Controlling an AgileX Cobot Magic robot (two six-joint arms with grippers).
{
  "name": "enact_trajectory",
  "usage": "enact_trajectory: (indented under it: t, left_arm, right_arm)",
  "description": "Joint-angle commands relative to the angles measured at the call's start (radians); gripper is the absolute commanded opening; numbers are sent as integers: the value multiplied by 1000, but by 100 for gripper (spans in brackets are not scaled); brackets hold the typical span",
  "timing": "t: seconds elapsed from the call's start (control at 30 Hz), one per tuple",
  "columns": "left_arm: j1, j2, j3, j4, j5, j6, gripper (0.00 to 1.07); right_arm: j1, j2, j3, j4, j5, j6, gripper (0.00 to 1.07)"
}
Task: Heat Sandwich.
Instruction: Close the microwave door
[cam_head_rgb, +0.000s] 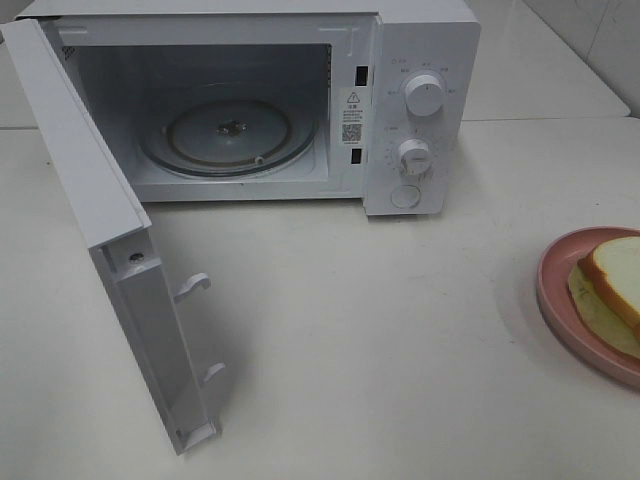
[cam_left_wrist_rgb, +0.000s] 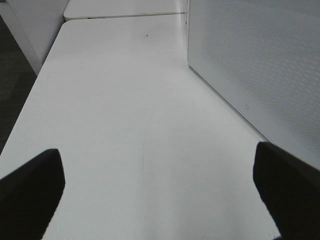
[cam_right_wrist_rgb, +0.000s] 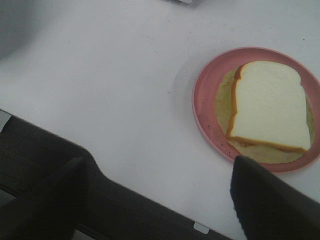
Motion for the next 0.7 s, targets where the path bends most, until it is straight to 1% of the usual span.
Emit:
enact_trajectory:
  t: [0.03,0.1,0.13,0.17,0.2,0.23,0.3,0.4,0.47,0.5,0.53,0.6,0.63,0.7]
  left_arm:
    - [6,-20,3,-3,-10,-4,97]
    - [6,-20,3,-3,-10,-4,97]
    - [6,-20,3,-3,-10,-4,97]
    - [6,-20,3,-3,-10,-4,97]
    - [6,-20,3,-3,-10,-4,97]
    - [6,-20,3,-3,-10,-4,97]
    - [6,-20,3,-3,-10,-4,97]
    - [6,-20,3,-3,-10,-4,97]
    - [6,-20,3,-3,-10,-4,97]
    - [6,-20,3,-3,-10,-4,97]
    - [6,-20,3,-3,-10,-4,97]
    - [6,-20,3,-3,-10,-4,97]
    - [6,-20,3,-3,-10,-4,97]
    - [6,-20,3,-3,-10,-4,97]
  right_arm:
    - [-54,-87,63,11,18,13,76]
    - [-102,-126,86,11,13,11,76]
    - [-102,-126,86,11,13,11,76]
    - [-129,-144,96,11,12,10,76]
    - [-179,-176,115,11,5,7,76]
    - [-202,-191,123,11,-2,7,76]
    - [-220,-202,124,11,-7,5,76]
    - [-293,-249,125,13,-39,6,76]
    - [-323,-272,125,22,-51,6,76]
    - [-323,-272,125,22,-51,6,76]
    - [-357,-291,126,38,-63,6,76]
    - [-388,-307,126,48,-68,6,76]
    - [-388,-307,126,48,-68,6,76]
    - [-436,-328,134,52,-74,6,76]
